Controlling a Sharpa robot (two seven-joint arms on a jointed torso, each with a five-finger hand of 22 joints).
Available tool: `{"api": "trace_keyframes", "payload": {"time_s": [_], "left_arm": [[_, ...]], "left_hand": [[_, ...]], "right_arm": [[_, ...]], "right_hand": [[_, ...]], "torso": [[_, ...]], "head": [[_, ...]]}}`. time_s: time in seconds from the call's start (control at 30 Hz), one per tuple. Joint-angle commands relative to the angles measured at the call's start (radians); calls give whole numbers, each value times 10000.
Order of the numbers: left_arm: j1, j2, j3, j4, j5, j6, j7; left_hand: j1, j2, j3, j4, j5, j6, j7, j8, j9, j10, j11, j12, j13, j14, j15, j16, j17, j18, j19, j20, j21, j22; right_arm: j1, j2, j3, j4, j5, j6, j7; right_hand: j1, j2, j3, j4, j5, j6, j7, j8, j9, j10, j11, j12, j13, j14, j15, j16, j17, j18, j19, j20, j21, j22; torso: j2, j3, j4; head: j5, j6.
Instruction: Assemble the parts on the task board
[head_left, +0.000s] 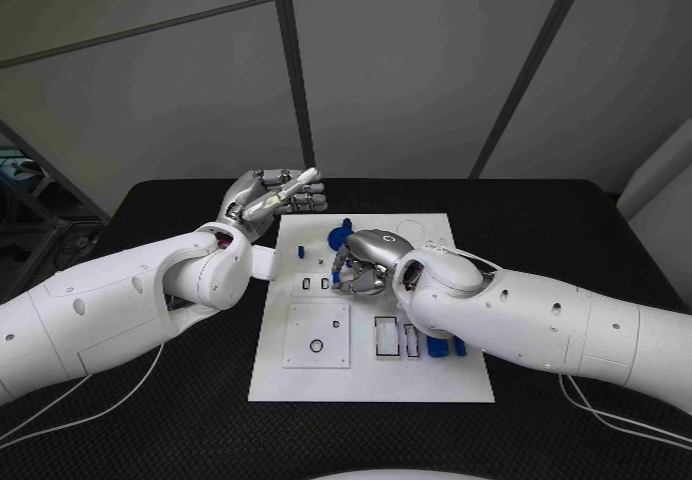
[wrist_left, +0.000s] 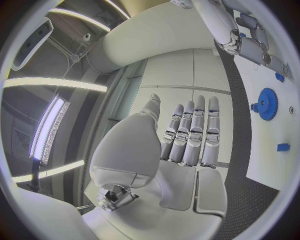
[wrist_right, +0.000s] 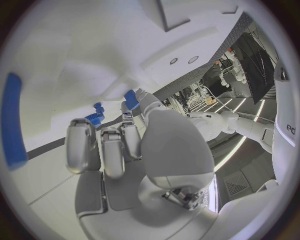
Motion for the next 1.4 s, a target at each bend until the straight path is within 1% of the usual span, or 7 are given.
{"api": "trace_keyframes", "payload": {"time_s": [0.03,0.33,0.57,0.67,0.87,0.97,1.4], "left_arm": [[13,16,8,6,-53,139,39],[13,13,8,1,-53,147,19],[13,15,8,-6,-53,153,6],[13,17,8,-9,-53,154,4],[13,21,8,-17,-53,156,-3],[13,22,8,-20,-53,157,-7],[13,19,8,-25,-53,156,-13]], "left_hand": [[17,93,9,-69,24,47,7,-50,1,84,9,-54,10,-18,29,-41,17,61,-69,24,-48,-9],[17,93,9,-69,24,47,7,-50,1,84,9,-54,10,-18,29,-41,17,61,-69,24,-48,-9],[17,93,9,-69,24,47,7,-50,1,84,9,-54,10,-18,29,-41,17,61,-69,24,-48,-9],[17,93,9,-69,24,47,7,-50,1,84,9,-54,10,-18,29,-41,17,61,-69,24,-48,-9],[17,93,9,-69,24,47,7,-50,1,84,9,-54,10,-18,29,-41,17,61,-69,24,-48,-9],[17,93,9,-69,24,47,7,-50,1,84,9,-54,10,-18,29,-41,17,61,-69,24,-48,-9],[-3,98,-3,-69,24,47,12,-63,-1,84,11,-65,9,-17,31,-55,20,60,-81,26,-57,-15]], "right_arm": [[5,39,-43,-28,-165,134,-74],[-8,76,-81,-112,-181,170,-97],[-12,104,-87,-154,-194,284,-137],[-13,110,-88,-164,-200,358,-173],[-14,116,-89,-184,-225,503,-257],[-15,116,-90,-189,-229,536,-272],[-15,119,-90,-190,-241,629,-303]], "right_hand": [[-20,44,3,33,11,141,-124,36,174,-15,-24,-33,335,1031,-74,28,2585,-141,-30,-45,44,93],[-84,3,-11,43,-3,80,-102,8,171,-48,-8,-75,296,1027,-64,21,2570,-133,-56,-42,23,54],[-153,-51,-29,49,-64,-1,-68,-33,164,-81,19,-114,264,1026,-44,18,2564,-132,-63,-29,17,47],[-200,-88,-41,54,-121,-78,-34,-75,153,-119,46,-158,224,1024,-24,15,2556,-126,-85,-16,0,16],[-370,-216,-118,101,-233,-413,113,-261,92,-293,170,-345,41,1021,74,8,2543,-111,-145,56,-49,-64],[-390,-232,-125,104,-237,-474,142,-295,81,-314,195,-364,25,1022,97,10,2547,-108,-156,77,-58,-79],[-400,-241,-127,103,-238,-514,160,-319,74,-332,214,-380,11,1020,114,7,2540,-104,-169,93,-69,-97]], "torso": [[-4,6,-10],[-3,3,2],[2,7,-10],[-6,6,-11],[-3,6,-10],[-2,10,-10],[-8,5,-6]], "head": [[-3,-17],[-6,-29],[5,-43],[2,-54],[4,-61],[0,-79],[-5,-119]]}}
